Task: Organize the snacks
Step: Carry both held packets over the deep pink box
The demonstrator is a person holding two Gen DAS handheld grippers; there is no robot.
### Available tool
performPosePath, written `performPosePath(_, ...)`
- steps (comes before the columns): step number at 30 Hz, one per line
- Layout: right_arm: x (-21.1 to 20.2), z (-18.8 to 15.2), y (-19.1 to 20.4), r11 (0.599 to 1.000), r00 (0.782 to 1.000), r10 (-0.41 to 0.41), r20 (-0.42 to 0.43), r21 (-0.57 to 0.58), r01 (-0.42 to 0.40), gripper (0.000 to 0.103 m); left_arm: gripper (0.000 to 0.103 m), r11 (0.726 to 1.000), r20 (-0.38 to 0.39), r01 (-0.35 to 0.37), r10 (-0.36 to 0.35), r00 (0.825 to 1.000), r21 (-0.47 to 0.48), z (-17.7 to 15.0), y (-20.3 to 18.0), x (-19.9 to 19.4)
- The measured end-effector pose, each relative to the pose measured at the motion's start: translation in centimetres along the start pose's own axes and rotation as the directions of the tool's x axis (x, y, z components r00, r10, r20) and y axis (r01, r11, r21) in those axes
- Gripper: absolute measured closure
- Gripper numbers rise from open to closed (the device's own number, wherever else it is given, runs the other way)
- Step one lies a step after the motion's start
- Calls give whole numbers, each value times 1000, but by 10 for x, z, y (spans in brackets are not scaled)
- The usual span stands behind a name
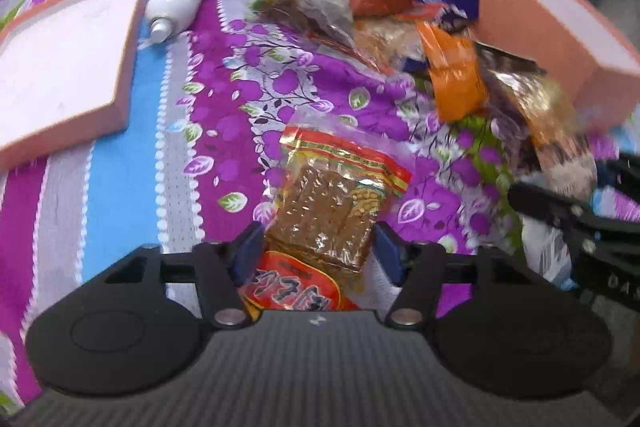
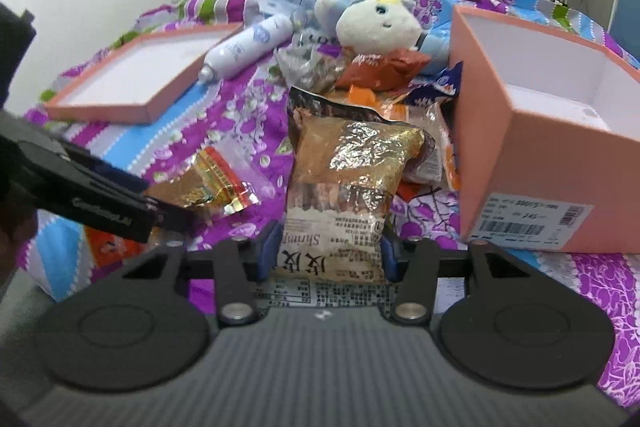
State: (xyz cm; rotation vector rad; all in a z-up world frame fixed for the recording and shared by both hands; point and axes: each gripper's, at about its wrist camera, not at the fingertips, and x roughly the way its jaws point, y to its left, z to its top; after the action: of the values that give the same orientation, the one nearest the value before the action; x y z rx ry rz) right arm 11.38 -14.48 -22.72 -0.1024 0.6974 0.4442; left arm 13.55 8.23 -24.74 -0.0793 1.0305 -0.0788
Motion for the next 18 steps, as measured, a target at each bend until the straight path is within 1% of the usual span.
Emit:
performPosePath(5,-15,9,-3,1000,999,11,32,25,-12,51,39,997,24,2,0,1000,-72,4,-1,-14)
performPosePath(10,-26,20,-7,999,998,5,57,32,-7,51,39,993,58,14,-7,998,-113,16,-4,-32)
performPosePath(14,-39,37,-14,999,996,0,89,54,-5,51,39,989,103,26,-11,995,-145,33,-11,-56)
performPosePath(18,-57,62,-21,998,989,-5,145,57,-3,51,39,987,154,50,-26,988,-150,57,-22,-80)
